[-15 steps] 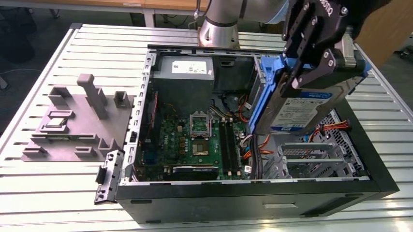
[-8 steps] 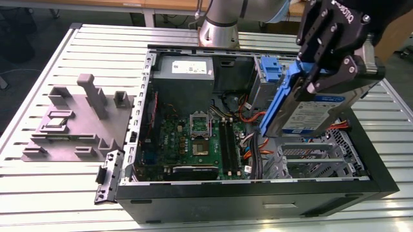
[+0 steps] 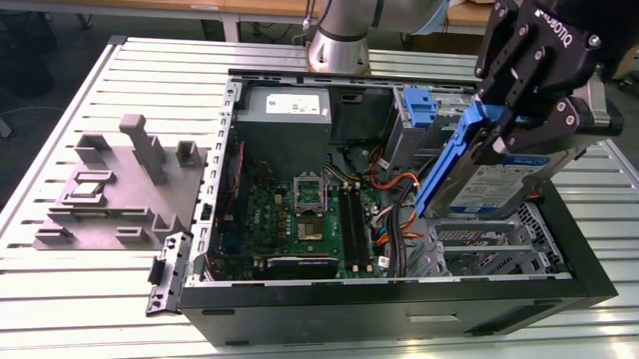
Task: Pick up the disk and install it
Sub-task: 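Insert the disk into the insertion slot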
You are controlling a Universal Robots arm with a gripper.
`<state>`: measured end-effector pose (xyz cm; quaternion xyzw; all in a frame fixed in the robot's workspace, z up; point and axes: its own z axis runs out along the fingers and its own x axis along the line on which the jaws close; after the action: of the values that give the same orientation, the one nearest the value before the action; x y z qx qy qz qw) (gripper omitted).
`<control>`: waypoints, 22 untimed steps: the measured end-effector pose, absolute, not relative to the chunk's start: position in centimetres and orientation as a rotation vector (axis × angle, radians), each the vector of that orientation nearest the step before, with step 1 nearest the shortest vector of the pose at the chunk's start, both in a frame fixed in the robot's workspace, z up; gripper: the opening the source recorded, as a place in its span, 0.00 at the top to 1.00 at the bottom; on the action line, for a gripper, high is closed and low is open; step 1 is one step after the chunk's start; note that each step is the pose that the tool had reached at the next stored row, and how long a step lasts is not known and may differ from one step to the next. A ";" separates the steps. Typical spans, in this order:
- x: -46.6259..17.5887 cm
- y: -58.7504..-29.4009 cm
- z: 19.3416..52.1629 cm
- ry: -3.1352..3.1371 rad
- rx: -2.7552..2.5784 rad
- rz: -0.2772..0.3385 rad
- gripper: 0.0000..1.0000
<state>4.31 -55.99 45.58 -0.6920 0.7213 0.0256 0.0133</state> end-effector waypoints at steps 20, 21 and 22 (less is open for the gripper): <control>7.0 -57.2 44.6 2.230 -2.180 0.075 0.63; 7.1 -57.3 44.5 2.230 -2.180 0.075 0.63; 7.1 -57.3 44.4 2.230 -2.180 0.075 0.63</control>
<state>7.14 -57.33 44.45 -0.6987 0.7149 0.0240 0.0111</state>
